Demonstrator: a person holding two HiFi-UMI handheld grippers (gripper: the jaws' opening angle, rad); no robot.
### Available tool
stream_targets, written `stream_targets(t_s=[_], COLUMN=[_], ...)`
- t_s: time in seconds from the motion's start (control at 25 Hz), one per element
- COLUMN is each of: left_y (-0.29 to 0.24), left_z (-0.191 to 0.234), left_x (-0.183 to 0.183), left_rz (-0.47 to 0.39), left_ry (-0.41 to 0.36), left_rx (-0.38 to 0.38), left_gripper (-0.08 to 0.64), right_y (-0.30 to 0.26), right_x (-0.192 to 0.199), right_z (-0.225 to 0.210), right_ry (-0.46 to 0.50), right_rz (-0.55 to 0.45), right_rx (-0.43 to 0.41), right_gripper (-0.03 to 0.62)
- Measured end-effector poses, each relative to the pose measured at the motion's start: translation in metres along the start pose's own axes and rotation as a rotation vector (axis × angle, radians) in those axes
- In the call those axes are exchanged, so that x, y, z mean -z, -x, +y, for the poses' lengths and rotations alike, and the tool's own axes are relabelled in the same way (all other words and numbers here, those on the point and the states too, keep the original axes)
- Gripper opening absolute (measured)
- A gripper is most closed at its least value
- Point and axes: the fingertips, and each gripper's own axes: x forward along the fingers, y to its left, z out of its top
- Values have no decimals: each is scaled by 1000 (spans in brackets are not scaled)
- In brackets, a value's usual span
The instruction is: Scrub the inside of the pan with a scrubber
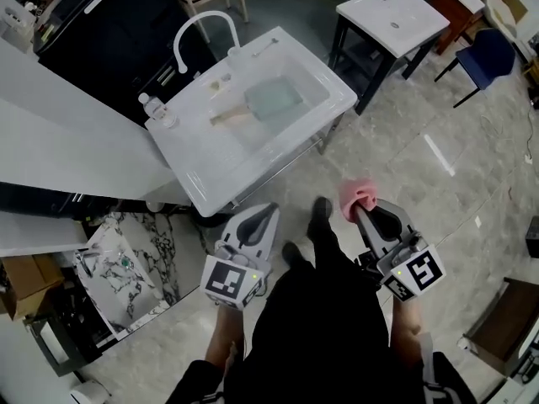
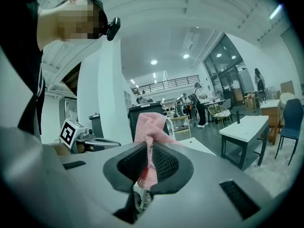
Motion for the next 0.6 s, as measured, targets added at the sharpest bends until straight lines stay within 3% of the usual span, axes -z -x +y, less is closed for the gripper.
stream_targets(t_s=[0.2, 0.32, 0.52, 0.6], left_y=[-33, -57, -102, -120], left_z=[7, 24, 57, 64], left_x=[-8, -32, -69, -82], left_rz=[3, -37, -37, -44], left_ry=[3, -5, -108, -113], left_rx=[1, -24, -114, -133], left_gripper=[34, 34, 34, 34], right_y=[-18, -46, -96, -111], right_x=[6, -2, -24, -31], right_z=[-36, -61, -92, -103], right_ry=[-52, -49, -4, 9], right_rz=[44, 42, 9, 7], right_rx=[-52, -102, -211, -240], right_gripper=[43, 43, 43, 43])
